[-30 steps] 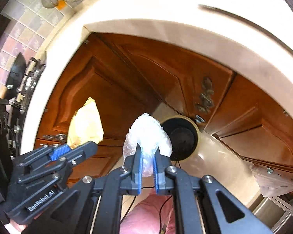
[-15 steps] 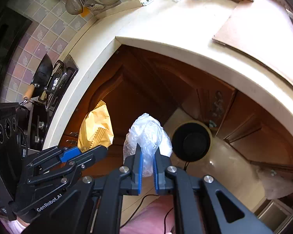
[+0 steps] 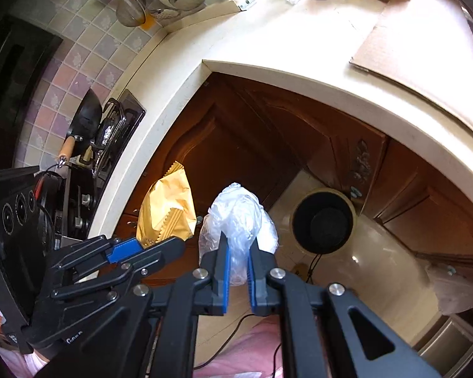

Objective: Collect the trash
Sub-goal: 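Carry the yellow wrapper and plastic bag down over the floor trash bin with both tools, then open both tools to drop the wrapper and bag into the bin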

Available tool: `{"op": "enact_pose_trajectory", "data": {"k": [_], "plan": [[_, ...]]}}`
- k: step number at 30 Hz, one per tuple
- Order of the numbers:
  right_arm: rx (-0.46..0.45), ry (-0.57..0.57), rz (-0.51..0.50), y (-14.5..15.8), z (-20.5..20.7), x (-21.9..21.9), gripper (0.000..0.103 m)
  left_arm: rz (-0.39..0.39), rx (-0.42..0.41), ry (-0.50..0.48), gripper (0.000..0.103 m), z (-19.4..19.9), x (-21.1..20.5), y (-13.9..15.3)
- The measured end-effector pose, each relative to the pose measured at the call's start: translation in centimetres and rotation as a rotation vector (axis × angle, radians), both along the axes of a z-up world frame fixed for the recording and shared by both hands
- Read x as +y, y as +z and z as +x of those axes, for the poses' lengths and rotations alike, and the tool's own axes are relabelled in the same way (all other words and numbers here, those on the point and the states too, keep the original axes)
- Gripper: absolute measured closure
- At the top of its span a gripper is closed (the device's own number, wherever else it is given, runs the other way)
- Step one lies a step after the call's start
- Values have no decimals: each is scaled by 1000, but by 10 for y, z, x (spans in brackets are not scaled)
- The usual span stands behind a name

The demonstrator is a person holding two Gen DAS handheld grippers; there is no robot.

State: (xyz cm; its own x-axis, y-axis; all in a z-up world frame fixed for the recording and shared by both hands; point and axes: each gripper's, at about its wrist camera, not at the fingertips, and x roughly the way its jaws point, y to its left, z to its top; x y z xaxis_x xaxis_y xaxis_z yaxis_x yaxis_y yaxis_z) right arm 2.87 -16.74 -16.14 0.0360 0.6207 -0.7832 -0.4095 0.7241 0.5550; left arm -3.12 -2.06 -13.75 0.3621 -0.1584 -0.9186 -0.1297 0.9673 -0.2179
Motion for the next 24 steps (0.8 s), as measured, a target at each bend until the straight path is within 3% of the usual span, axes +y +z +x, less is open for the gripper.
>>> {"op": "enact_pose_trajectory", "data": {"k": [5, 11, 18, 24], "plan": [[5, 5, 22, 7, -6, -3, 94, 9, -5, -23, 84, -3, -2, 10], [28, -4, 30, 2, -4, -3, 94, 13, 18, -34, 84, -3, -2, 1], [62, -29, -34, -41, 2, 1, 94, 12, 91, -46, 84, 2, -2, -47], [82, -70, -111, -107, 16, 9, 94, -22, 115, -76, 84, 16, 0, -117]]}}
